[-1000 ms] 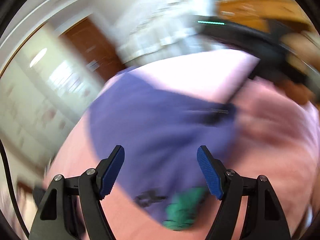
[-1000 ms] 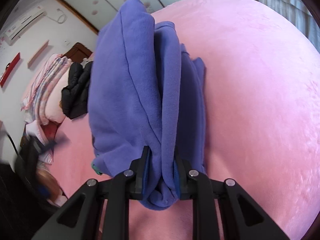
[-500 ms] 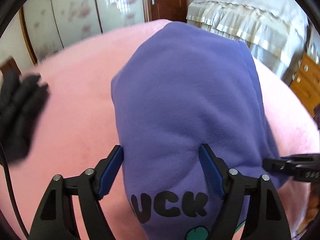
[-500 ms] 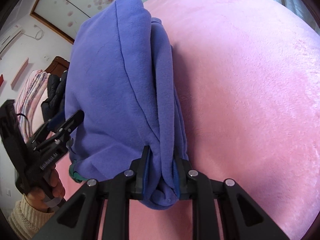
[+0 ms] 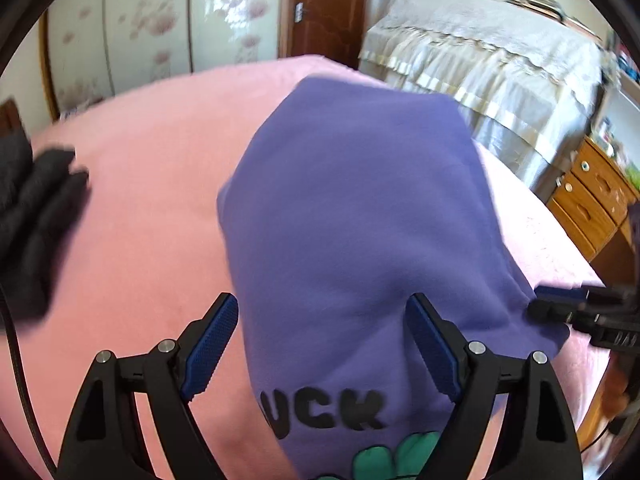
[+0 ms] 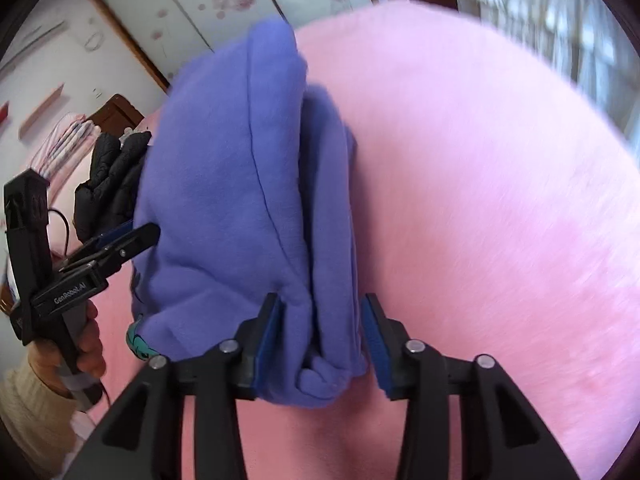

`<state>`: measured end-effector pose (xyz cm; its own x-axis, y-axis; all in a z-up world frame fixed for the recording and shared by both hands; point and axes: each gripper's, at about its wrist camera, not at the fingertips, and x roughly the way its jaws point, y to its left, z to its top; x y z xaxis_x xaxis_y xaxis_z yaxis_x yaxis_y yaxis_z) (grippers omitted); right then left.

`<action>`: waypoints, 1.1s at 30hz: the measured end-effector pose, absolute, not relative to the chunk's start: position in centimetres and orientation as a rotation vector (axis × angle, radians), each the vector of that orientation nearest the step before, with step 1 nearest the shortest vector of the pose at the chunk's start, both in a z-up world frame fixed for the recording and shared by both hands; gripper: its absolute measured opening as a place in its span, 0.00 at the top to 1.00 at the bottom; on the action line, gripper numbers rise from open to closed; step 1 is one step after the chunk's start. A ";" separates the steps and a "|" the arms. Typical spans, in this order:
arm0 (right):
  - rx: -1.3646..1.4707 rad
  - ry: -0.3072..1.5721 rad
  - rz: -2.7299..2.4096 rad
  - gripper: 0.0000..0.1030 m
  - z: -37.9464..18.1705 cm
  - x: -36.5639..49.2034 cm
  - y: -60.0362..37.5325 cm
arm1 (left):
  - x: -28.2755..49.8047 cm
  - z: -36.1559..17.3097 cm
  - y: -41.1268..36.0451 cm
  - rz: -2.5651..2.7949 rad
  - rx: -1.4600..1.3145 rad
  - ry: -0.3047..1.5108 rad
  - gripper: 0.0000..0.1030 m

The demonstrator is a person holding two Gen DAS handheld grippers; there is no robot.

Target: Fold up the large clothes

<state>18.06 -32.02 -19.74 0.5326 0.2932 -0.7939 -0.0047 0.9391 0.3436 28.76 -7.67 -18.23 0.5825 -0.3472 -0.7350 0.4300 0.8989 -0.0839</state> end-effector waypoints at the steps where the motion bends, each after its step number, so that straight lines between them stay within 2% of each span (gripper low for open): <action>1: 0.300 0.971 0.183 0.59 -18.5 18.1 -31.9 | 28.4 -17.4 -8.0 -0.463 0.121 0.818 0.18; 8: 0.189 0.791 0.188 0.60 -11.8 19.5 -30.4 | 30.1 -12.6 -8.2 -0.465 0.156 0.720 0.18; 11: 0.161 0.753 0.213 0.71 -10.1 21.4 -28.8 | 31.9 -12.9 -8.9 -0.449 0.132 0.775 0.21; 12: 0.155 0.748 0.226 0.74 -9.7 22.2 -28.1 | 32.7 -13.1 -8.9 -0.444 0.117 0.791 0.26; 16: 0.162 0.742 0.263 0.75 -8.8 25.4 -26.2 | 34.6 -12.4 -8.4 -0.441 0.042 0.791 0.27; 20: 0.209 0.765 0.279 0.76 -9.7 29.3 -24.3 | 35.8 -11.9 -7.0 -0.427 -0.025 0.771 0.27; 23: 0.231 0.799 0.242 0.80 -11.4 31.6 -23.8 | 36.7 -12.4 -6.5 -0.399 -0.042 0.781 0.27; 25: 0.224 0.831 0.192 0.90 -12.8 32.5 -24.1 | 37.6 -13.4 -6.5 -0.369 -0.047 0.808 0.29; 27: 0.205 0.877 0.133 0.92 -14.6 33.1 -25.0 | 38.6 -14.7 -7.0 -0.338 -0.032 0.856 0.34; 33: 0.222 0.943 0.065 0.97 -19.0 32.8 -27.6 | 40.2 -17.5 -9.0 -0.323 -0.012 0.895 0.32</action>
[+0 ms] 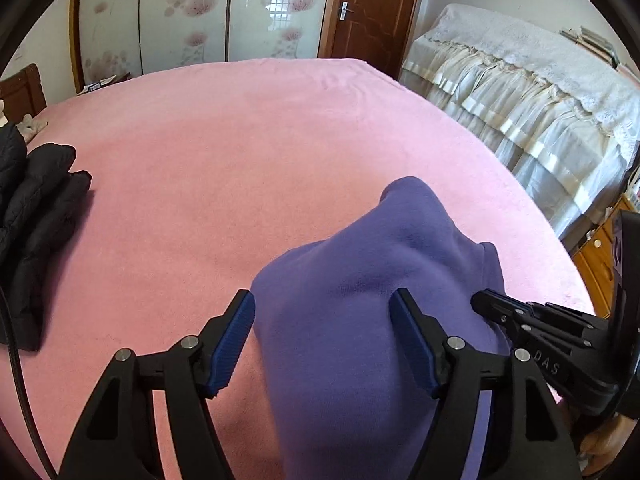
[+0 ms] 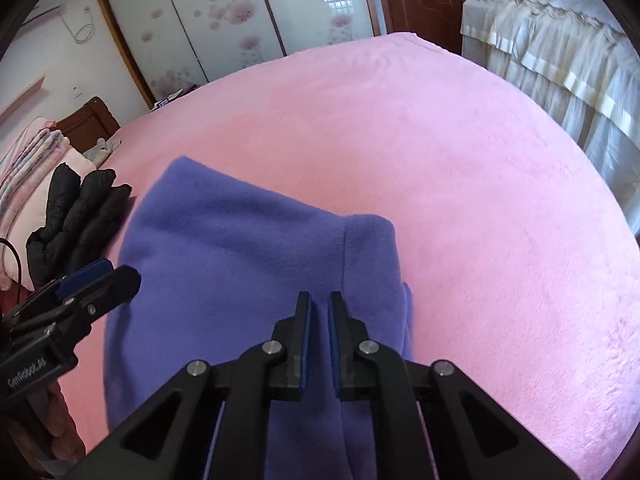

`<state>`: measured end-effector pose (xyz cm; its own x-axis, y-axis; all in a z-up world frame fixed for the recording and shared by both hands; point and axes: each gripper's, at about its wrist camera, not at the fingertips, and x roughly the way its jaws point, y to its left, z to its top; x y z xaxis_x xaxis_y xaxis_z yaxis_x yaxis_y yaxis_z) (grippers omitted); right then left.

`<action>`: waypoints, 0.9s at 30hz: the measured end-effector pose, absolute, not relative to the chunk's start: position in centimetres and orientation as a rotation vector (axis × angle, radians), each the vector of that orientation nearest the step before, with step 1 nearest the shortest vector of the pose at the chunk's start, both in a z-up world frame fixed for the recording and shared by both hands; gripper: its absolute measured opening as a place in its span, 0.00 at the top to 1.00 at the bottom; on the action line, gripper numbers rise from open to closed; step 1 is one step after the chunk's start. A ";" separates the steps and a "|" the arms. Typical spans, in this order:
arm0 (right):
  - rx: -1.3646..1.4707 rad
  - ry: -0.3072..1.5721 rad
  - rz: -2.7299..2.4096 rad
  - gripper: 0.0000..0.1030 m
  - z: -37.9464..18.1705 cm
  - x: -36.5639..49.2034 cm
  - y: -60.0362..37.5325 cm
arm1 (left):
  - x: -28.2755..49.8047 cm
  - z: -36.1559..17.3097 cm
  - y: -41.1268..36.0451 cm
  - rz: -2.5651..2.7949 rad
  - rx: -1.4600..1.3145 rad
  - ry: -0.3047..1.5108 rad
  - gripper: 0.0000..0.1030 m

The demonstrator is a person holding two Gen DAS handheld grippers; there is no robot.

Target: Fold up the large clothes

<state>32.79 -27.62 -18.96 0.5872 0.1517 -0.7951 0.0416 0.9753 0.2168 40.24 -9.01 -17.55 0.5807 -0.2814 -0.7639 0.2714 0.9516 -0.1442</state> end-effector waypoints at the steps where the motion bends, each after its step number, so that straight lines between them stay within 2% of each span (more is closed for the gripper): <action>1: 0.213 0.945 0.054 0.97 -19.4 32.9 -27.5 | 40.5 -17.9 -9.2 -0.317 -0.008 0.900 0.32; 9: 0.202 0.998 0.020 1.00 -22.6 35.1 -26.5 | 43.5 -20.5 -10.4 -0.292 0.002 0.963 0.28; 13: 0.200 1.002 0.030 1.00 -23.4 35.7 -26.4 | 43.9 -21.2 -10.1 -0.279 -0.003 0.953 0.13; 17: 0.193 0.997 0.034 1.00 -23.3 35.5 -26.3 | 43.8 -21.4 -8.7 -0.303 -0.084 0.955 0.11; 24: 0.176 0.973 0.070 0.98 -20.7 34.4 -26.1 | 42.3 -18.6 -8.9 -0.265 -0.014 0.919 0.13; 27: 0.177 0.943 0.103 0.93 -18.6 33.4 -26.2 | 41.4 -17.2 -8.3 -0.284 -0.013 0.911 0.13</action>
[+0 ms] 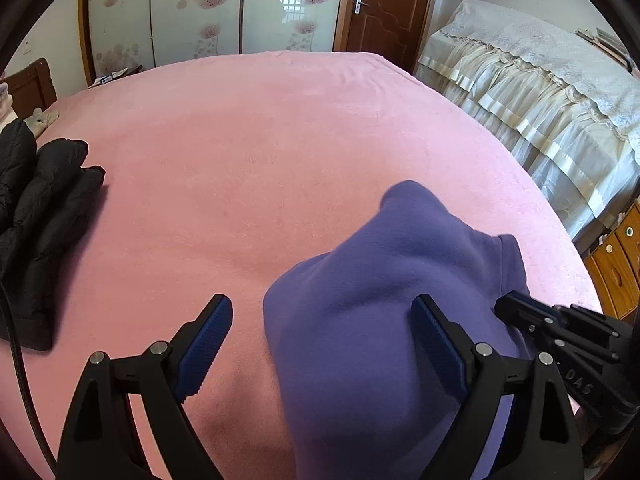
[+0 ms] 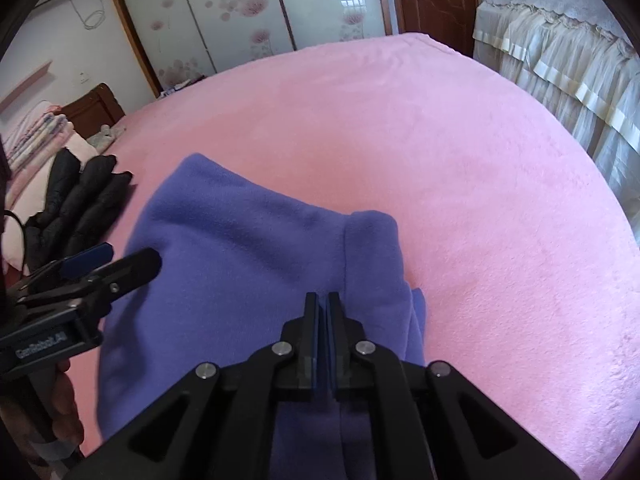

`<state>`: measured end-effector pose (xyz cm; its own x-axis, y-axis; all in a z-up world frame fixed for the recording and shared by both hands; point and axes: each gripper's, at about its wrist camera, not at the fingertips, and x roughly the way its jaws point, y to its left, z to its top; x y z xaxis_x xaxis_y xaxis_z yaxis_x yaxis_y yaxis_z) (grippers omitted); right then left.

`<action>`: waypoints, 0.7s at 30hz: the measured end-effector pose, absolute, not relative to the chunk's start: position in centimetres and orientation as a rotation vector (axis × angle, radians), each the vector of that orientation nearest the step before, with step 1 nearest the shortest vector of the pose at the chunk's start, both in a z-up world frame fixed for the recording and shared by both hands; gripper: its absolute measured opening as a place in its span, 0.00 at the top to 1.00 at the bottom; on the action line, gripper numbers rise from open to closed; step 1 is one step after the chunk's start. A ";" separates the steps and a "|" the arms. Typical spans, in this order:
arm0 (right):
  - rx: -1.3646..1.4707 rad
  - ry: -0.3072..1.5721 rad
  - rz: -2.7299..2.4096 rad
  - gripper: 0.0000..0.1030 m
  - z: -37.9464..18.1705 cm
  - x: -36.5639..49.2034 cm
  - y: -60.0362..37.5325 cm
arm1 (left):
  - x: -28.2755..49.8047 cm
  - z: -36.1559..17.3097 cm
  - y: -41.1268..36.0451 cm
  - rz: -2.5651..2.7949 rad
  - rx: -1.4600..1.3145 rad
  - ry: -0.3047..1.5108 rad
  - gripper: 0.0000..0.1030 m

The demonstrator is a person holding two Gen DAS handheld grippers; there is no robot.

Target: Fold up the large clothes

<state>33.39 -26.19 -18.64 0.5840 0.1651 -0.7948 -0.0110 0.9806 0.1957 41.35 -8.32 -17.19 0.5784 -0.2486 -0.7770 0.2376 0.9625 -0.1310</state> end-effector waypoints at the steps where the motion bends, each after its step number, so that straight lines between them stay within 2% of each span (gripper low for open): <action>1: 0.179 0.932 0.116 0.85 -17.9 33.0 -26.2 | 40.7 -16.7 -7.7 -0.287 -0.011 0.904 0.13; 2: 0.174 0.924 0.120 0.72 -17.2 32.5 -26.2 | 40.3 -16.2 -7.3 -0.291 -0.009 0.897 0.13; 5: 0.142 0.877 0.127 0.52 -15.0 30.9 -26.1 | 38.8 -14.9 -6.4 -0.308 0.002 0.879 0.13; 11: 0.082 0.822 0.139 0.35 -12.2 28.2 -26.0 | 36.0 -13.2 -4.5 -0.365 -0.009 0.884 0.13; 13: 0.069 0.821 0.143 0.25 -11.7 27.5 -26.2 | 35.3 -13.0 -4.0 -0.383 -0.028 0.901 0.13; 21: 0.108 0.922 0.240 0.22 -13.1 26.4 -27.7 | 34.2 -15.2 -2.9 -0.475 -0.124 1.023 0.12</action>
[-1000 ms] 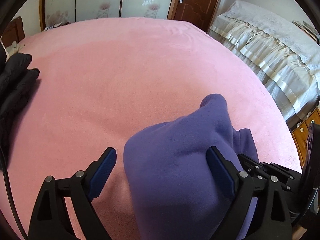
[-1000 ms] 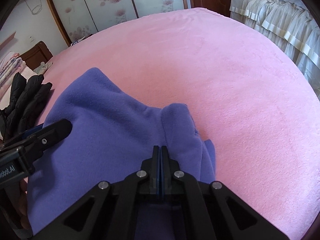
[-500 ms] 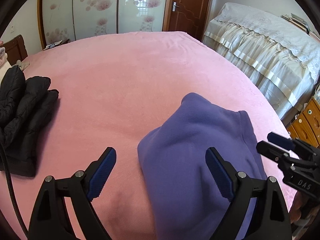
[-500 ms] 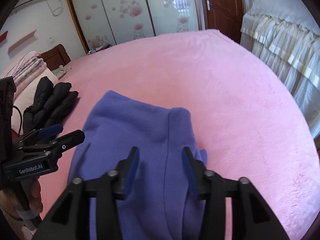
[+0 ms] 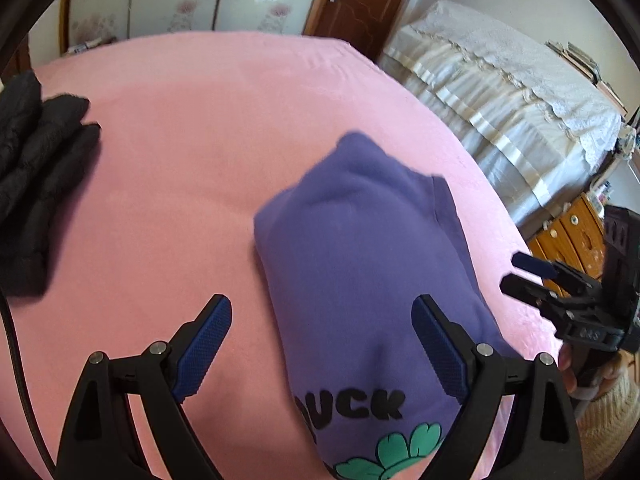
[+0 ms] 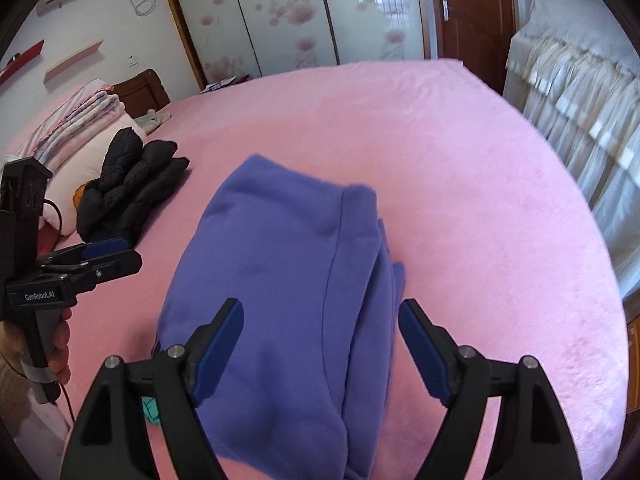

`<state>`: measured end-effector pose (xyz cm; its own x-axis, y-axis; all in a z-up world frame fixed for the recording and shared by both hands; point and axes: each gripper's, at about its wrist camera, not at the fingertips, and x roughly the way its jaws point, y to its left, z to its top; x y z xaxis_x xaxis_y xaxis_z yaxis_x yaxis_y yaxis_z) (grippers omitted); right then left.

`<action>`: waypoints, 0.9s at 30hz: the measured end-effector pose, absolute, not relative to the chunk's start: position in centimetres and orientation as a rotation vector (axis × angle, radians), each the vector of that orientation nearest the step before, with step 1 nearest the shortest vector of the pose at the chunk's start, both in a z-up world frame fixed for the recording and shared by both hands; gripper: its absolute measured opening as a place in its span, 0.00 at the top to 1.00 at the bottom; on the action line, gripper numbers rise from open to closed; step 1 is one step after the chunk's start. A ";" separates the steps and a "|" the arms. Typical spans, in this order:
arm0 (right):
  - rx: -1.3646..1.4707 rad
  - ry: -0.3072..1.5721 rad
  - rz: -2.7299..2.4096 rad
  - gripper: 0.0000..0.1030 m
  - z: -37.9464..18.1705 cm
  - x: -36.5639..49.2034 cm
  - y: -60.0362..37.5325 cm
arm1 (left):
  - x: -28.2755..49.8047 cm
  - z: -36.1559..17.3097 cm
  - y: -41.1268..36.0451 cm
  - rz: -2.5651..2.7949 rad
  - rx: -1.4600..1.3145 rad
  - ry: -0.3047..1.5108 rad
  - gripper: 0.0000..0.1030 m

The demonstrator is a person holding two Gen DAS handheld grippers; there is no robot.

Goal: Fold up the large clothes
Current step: 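Grasp the folded hoodie with both tools and lift it off the bed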

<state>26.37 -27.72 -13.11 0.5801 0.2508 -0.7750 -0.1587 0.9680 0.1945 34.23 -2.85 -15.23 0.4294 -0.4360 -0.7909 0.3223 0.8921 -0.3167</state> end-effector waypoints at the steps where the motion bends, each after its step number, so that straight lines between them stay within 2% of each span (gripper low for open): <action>1: 0.110 0.930 0.234 0.22 -13.6 26.3 -28.1 | 34.2 -15.8 -3.1 -0.485 -0.117 1.041 0.12; 8: 0.162 1.005 0.250 0.22 -16.9 27.0 -29.4 | 33.7 -20.0 -4.8 -0.533 -0.139 1.115 0.12; 11: 0.198 1.049 0.271 0.22 -18.7 27.4 -29.8 | 33.9 -21.4 -4.6 -0.532 -0.199 1.126 0.01; 15: 0.273 1.116 0.306 0.22 -21.3 28.0 -30.2 | 34.4 -22.9 -4.4 -0.555 -0.282 1.154 0.00; 19: 0.398 1.159 0.315 0.06 -24.1 28.4 -31.6 | 34.3 -23.9 -4.3 -0.580 -0.341 1.161 0.00; 27: 0.579 1.172 0.418 0.06 -26.6 28.5 -33.0 | 34.1 -24.0 -4.6 -0.626 -0.382 1.188 0.01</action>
<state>28.47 -33.00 -26.57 0.3398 0.5878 -0.7342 -0.0093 0.7827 0.6223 34.08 -4.60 -24.02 0.2354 -0.6337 -0.7369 0.2488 0.7722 -0.5846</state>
